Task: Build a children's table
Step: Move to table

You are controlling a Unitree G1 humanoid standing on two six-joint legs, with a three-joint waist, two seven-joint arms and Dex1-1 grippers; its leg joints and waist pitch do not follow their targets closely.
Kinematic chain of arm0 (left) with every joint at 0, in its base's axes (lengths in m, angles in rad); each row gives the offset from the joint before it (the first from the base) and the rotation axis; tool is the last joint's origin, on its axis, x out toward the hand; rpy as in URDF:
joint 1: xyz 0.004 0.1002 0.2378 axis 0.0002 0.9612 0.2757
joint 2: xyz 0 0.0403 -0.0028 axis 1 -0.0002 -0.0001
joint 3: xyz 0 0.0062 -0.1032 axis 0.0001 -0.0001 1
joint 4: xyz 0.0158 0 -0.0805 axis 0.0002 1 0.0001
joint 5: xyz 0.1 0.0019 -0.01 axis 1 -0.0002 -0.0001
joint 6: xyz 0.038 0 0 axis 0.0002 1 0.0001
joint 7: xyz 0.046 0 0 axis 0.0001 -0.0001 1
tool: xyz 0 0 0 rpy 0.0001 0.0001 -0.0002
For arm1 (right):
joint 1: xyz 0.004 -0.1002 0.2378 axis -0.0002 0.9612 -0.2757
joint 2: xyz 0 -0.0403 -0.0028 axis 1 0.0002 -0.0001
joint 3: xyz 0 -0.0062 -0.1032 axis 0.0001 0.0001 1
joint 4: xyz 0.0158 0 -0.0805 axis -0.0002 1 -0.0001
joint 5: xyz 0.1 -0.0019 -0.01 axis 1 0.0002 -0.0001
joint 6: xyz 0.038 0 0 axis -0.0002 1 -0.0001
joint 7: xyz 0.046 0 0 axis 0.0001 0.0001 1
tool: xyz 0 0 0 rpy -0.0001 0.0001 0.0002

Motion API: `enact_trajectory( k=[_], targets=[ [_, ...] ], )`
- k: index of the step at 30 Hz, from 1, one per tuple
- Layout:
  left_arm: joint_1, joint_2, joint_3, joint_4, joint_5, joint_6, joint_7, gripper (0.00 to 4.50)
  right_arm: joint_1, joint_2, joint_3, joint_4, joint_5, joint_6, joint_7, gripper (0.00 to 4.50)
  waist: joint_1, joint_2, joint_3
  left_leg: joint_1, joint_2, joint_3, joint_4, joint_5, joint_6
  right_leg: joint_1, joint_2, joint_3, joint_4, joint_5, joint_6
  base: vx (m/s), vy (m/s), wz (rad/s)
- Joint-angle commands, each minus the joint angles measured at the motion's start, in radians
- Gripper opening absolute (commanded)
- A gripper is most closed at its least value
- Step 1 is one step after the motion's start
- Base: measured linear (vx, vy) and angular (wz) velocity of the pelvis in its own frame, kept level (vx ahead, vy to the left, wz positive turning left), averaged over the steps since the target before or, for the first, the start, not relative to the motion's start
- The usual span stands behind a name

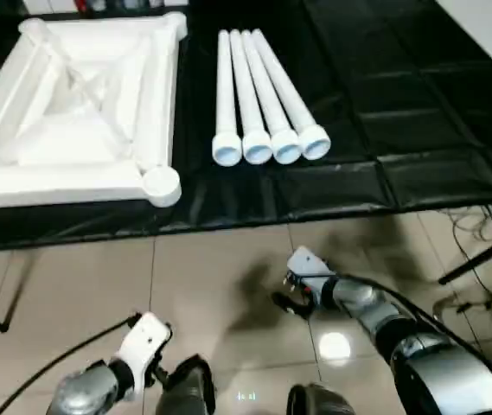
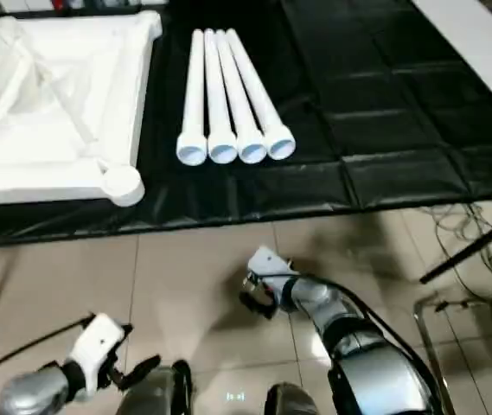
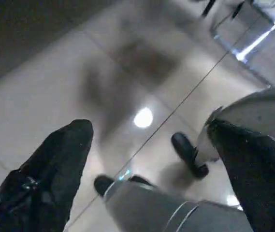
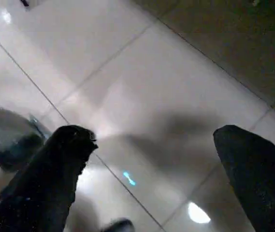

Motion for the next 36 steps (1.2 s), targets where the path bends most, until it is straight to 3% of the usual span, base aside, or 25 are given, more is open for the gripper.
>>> enact_trajectory(
  k=[1,5,6,7,8,9,10,11,12,13,14,15,16,17,18,19,20,21,22,26,27,29,32,34,36],
  targets=[
    [0.029,0.012,0.012,-0.062,-0.026,0.040,-0.021,4.44,0.017,0.006,-0.035,0.009,0.043,0.008,0.029,4.50,0.004,0.012,-0.072,0.031,0.072,-0.013,-0.066,-0.065,0.212,0.038,-0.082,0.048,-0.060,0.247,-0.347,0.000,0.000,0.00],
    [0.061,0.030,0.007,-0.182,-0.051,0.106,-0.039,4.44,0.024,0.014,-0.088,0.012,0.081,0.026,0.041,4.50,0.006,0.020,-0.074,0.033,0.070,-0.013,-0.067,-0.076,0.200,0.038,-0.078,0.047,-0.061,0.217,-0.355,0.000,0.000,0.00],
    [0.071,0.037,0.001,-0.214,-0.059,0.129,-0.044,4.44,0.180,-0.028,-0.059,-0.210,0.159,0.001,0.160,4.50,0.006,0.020,-0.075,0.035,0.069,-0.011,-0.065,-0.075,0.199,0.037,-0.077,0.047,-0.062,0.218,-0.355,0.000,0.000,0.00],
    [0.075,0.040,0.000,-0.225,-0.061,0.136,-0.044,4.44,0.363,-0.076,-0.018,-0.484,0.241,-0.007,0.263,4.50,0.023,0.020,-0.064,0.039,0.072,-0.012,-0.065,-0.086,0.210,0.035,-0.073,0.050,-0.076,0.229,-0.297,0.000,0.000,0.00],
    [0.077,0.041,-0.001,-0.230,-0.062,0.140,-0.044,4.44,0.452,-0.099,0.003,-0.617,0.280,-0.011,0.312,4.50,0.030,0.018,-0.074,0.047,0.078,-0.010,-0.057,-0.078,0.217,0.031,-0.074,0.053,-0.064,0.268,-0.281,0.051,0.017,0.07],
    [0.080,0.043,-0.002,-0.239,-0.063,0.142,-0.044,4.44,0.636,-0.166,0.050,-0.922,0.357,0.025,0.369,4.50,0.043,0.009,-0.086,0.049,0.073,-0.016,-0.047,-0.013,0.254,0.042,-0.065,0.048,-0.060,0.363,-0.227,0.051,0.017,0.07],
    [0.085,0.046,-0.001,-0.252,-0.066,0.150,-0.043,4.44,0.745,-0.207,0.075,-1.114,0.403,0.060,0.400,4.50,0.057,-0.004,-0.089,0.046,0.071,-0.026,-0.037,0.055,0.290,0.044,-0.054,0.048,-0.059,0.449,-0.163,0.069,0.035,0.00],
    [0.092,0.049,0.002,-0.278,-0.076,0.164,-0.043,4.44,0.784,-0.222,0.080,-1.210,0.439,0.109,0.411,4.50,0.063,-0.004,-0.086,0.035,0.066,-0.031,-0.048,0.048,0.300,0.048,-0.057,0.045,-0.065,0.434,-0.143,0.000,0.000,0.00],
    [0.101,0.054,0.007,-0.311,-0.087,0.185,-0.043,4.44,0.806,-0.233,0.082,-1.283,0.472,0.150,0.425,4.50,0.056,-0.001,-0.086,0.032,0.063,-0.028,-0.055,0.014,0.293,0.045,-0.061,0.040,-0.069,0.395,-0.155,0.000,0.000,0.00],
    [0.111,0.057,0.010,-0.339,-0.097,0.202,-0.045,4.44,0.810,-0.239,0.085,-1.319,0.488,0.174,0.436,4.50,0.040,0.001,-0.077,0.021,0.064,-0.031,-0.080,-0.074,0.258,0.050,-0.069,0.037,-0.078,0.254,-0.187,0.000,0.000,0.00],
    [0.115,0.059,0.012,-0.348,-0.100,0.207,-0.046,4.44,0.811,-0.244,0.087,-1.333,0.492,0.183,0.439,4.50,0.030,-0.001,-0.073,0.022,0.067,-0.032,-0.091,-0.137,0.231,0.048,-0.071,0.039,-0.088,0.158,-0.203,-0.102,-0.004,-0.19],
    [0.126,0.062,0.013,-0.371,-0.106,0.219,-0.048,4.44,0.815,-0.258,0.095,-1.368,0.500,0.204,0.448,4.50,0.018,0.003,-0.055,0.024,0.069,-0.031,-0.109,-0.296,0.150,0.041,-0.074,0.043,-0.105,-0.079,-0.221,-0.102,-0.004,-0.19],
    [0.132,0.063,0.014,-0.383,-0.111,0.229,-0.050,4.44,0.822,-0.262,0.091,-1.393,0.504,0.224,0.452,4.50,0.013,-0.007,-0.043,0.031,0.065,-0.027,-0.117,-0.414,0.074,0.036,-0.084,0.055,-0.127,-0.312,-0.197,-0.103,0.001,-0.15],
    [0.133,0.062,0.014,-0.388,-0.114,0.235,-0.050,4.44,0.826,-0.263,0.086,-1.409,0.506,0.238,0.453,4.50,0.015,-0.013,-0.043,0.050,0.064,-0.024,-0.117,-0.465,0.020,0.026,-0.093,0.068,-0.147,-0.474,-0.159,-0.072,0.000,-0.08],
    [0.133,0.062,0.014,-0.388,-0.114,0.235,-0.050,4.44,0.826,-0.263,0.086,-1.409,0.506,0.238,0.453,4.50,0.015,-0.015,-0.036,0.054,0.062,-0.025,-0.119,-0.478,0.007,0.022,-0.097,0.074,-0.156,-0.537,-0.139,-0.072,0.000,-0.08],
    [0.131,0.053,0.020,-0.391,-0.117,0.235,-0.032,4.44,0.842,-0.275,0.070,-1.471,0.533,0.289,0.435,4.50,0.022,-0.017,-0.042,0.068,0.060,-0.024,-0.118,-0.456,-0.007,0.022,-0.104,0.085,-0.174,-0.604,-0.109,-0.055,-0.001,-0.04],
    [0.131,0.053,0.020,-0.391,-0.117,0.235,-0.032,4.44,0.842,-0.275,0.070,-1.471,0.533,0.289,0.435,4.50,0.026,-0.016,-0.041,0.071,0.063,-0.024,-0.120,-0.441,-0.007,0.021,-0.104,0.086,-0.177,-0.600,-0.102,0.000,0.000,0.00],
    [0.131,0.047,0.023,-0.403,-0.118,0.231,-0.022,4.44,0.853,-0.295,0.063,-1.517,0.558,0.329,0.415,4.50,0.030,-0.018,-0.055,0.069,0.063,-0.020,-0.125,-0.374,-0.001,0.030,-0.096,0.082,-0.171,-0.514,-0.104,0.000,0.000,0.00],
    [0.137,0.045,0.026,-0.425,-0.126,0.242,-0.018,4.44,0.858,-0.304,0.059,-1.534,0.566,0.346,0.402,4.50,0.038,-0.014,-0.064,0.069,0.069,-0.012,-0.128,-0.295,0.027,0.026,-0.079,0.078,-0.156,-0.311,-0.122,0.000,0.000,0.00],
    [0.175,-0.011,0.074,-0.540,-0.183,0.319,0.067,4.44,0.849,-0.290,-0.005,-1.564,0.565,0.397,0.302,4.50,0.039,-0.010,-0.081,0.066,0.067,-0.005,-0.125,-0.309,0.021,0.028,-0.072,0.074,-0.141,-0.214,-0.166,0.000,0.000,0.00],
    [0.179,-0.029,0.091,-0.563,-0.195,0.337,0.095,4.44,0.843,-0.279,-0.026,-1.569,0.580,0.410,0.277,4.50,0.040,-0.015,-0.095,0.064,0.066,-0.004,-0.118,-0.283,0.030,0.035,-0.074,0.073,-0.136,-0.153,-0.180,0.000,0.000,0.00],
    [0.173,-0.075,0.134,-0.633,-0.217,0.375,0.166,4.44,0.830,-0.234,-0.095,-1.601,0.611,0.445,0.178,4.50,0.040,-0.021,-0.115,0.064,0.059,0.002,-0.100,-0.186,0.068,0.039,-0.066,0.069,-0.122,0.010,-0.193,0.000,0.000,0.00],
    [0.144,-0.110,0.162,-0.679,-0.224,0.402,0.222,4.44,0.816,-0.189,-0.144,-1.645,0.625,0.496,0.055,4.50,0.042,-0.025,-0.137,0.057,0.050,0.004,-0.080,-0.049,0.126,0.046,-0.060,0.061,-0.103,0.207,-0.195,0.000,0.000,0.00],
    [0.120,-0.124,0.167,-0.700,-0.220,0.424,0.250,4.44,0.809,-0.163,-0.165,-1.667,0.629,0.526,-0.017,4.50,0.045,-0.024,-0.145,0.057,0.047,0.006,-0.078,-0.049,0.129,0.046,-0.058,0.058,-0.103,0.200,-0.185,0.000,0.000,0.00],
    [0.066,-0.164,0.171,-0.722,-0.199,0.459,0.316,4.44,0.799,-0.120,-0.186,-1.717,0.660,0.625,-0.123,4.50,0.053,-0.015,-0.154,0.061,0.047,0.004,-0.079,-0.094,0.110,0.047,-0.058,0.056,-0.108,0.120,-0.173,0.000,0.000,0.00]
  ],
)
